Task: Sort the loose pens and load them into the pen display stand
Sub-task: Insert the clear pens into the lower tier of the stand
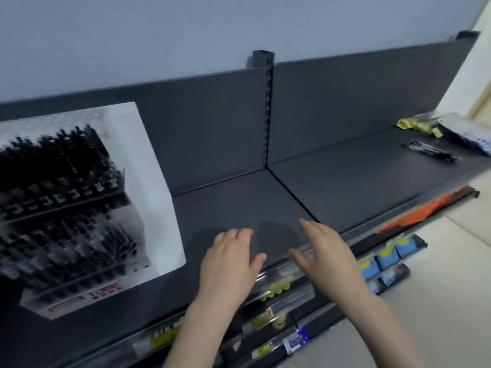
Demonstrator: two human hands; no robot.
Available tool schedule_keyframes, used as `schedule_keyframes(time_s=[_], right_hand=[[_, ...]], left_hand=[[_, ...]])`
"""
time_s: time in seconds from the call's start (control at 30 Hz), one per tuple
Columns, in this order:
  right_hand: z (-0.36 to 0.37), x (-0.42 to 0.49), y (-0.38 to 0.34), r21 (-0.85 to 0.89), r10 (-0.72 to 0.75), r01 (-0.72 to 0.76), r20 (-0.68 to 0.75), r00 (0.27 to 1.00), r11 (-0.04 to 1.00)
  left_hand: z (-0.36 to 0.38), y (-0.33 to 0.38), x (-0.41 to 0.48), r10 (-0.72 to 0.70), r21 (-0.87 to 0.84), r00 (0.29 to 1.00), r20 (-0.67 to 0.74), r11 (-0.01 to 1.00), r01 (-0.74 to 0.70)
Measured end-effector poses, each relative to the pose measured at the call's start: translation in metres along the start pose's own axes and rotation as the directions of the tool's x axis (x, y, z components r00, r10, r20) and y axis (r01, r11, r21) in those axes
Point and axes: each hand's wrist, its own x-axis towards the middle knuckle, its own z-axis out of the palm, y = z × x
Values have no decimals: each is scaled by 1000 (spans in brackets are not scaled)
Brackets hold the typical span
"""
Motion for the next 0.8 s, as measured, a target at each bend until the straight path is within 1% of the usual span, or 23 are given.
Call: schedule_keyframes(time_s=[0.2,0.33,0.47,0.57,0.73,0.8], right_hand=[[-56,-22,87,-16,-27,26,-6,1000,1000],[-102,-32,154,-40,-35,33,-71,997,999],[-134,-43,214,-33,-13,10,-95,995,999],[-156,-49,254,-20,20,-22,-110,994,1000],[-177,-44,309,0,69,-69,-145,987,998],[-179,-39,322,12,89,-89,-142,986,996]], left_hand=[[32,94,4,-11,9,1000,-16,1000,11],[56,170,10,22,9,999,-27,1000,-21],[78,234,17,52,1,998,-45,999,-52],[95,275,25,82,-11,996,-21,997,-82],[122,332,54,150,-19,989,11,989,-150],[130,343,64,163,-40,986,34,986,-161]])
